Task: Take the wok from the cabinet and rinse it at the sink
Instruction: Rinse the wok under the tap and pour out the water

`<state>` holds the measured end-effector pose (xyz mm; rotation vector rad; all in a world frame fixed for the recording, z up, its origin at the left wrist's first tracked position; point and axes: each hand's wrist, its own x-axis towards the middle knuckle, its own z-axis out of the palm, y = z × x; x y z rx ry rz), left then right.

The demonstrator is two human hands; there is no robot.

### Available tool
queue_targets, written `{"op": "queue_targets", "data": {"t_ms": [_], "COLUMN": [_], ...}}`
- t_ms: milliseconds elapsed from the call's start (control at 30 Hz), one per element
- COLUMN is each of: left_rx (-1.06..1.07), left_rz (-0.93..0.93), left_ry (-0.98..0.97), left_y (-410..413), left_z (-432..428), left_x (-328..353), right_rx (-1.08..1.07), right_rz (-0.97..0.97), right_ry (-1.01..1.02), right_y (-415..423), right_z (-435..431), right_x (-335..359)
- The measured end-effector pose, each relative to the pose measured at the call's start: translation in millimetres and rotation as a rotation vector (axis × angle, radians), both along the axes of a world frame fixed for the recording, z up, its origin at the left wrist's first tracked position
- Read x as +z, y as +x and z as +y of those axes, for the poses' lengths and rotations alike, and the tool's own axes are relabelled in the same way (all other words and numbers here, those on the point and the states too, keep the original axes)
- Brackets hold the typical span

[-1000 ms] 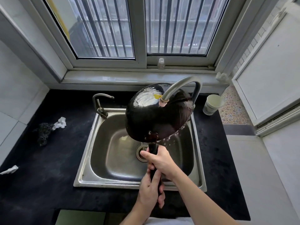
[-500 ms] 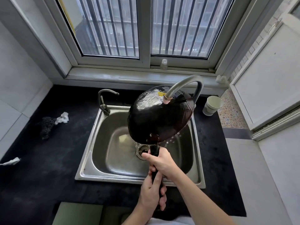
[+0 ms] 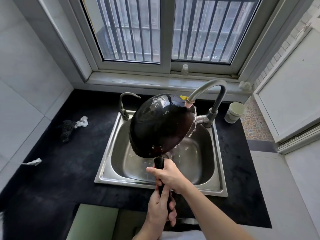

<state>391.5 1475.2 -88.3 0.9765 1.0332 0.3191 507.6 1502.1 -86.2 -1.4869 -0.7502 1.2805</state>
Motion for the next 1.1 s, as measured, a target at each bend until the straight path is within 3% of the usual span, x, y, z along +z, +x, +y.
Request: {"op": "queue_targets", "data": {"t_ms": [633, 1100], "left_rx": [-0.135, -0.28], "left_rz": [0.08, 0.189], "left_ry": [-0.004, 0.206], "left_y": [-78, -83], "left_z": [-19, -17], "left_x": [-3, -5], "right_rx": [-0.115, -0.317], "right_rz": [0.119, 0.137], "right_ry": [-0.036, -0.103], "right_y": [-73, -77], "right_z": [-39, -51], "right_x": [-18, -18]}}
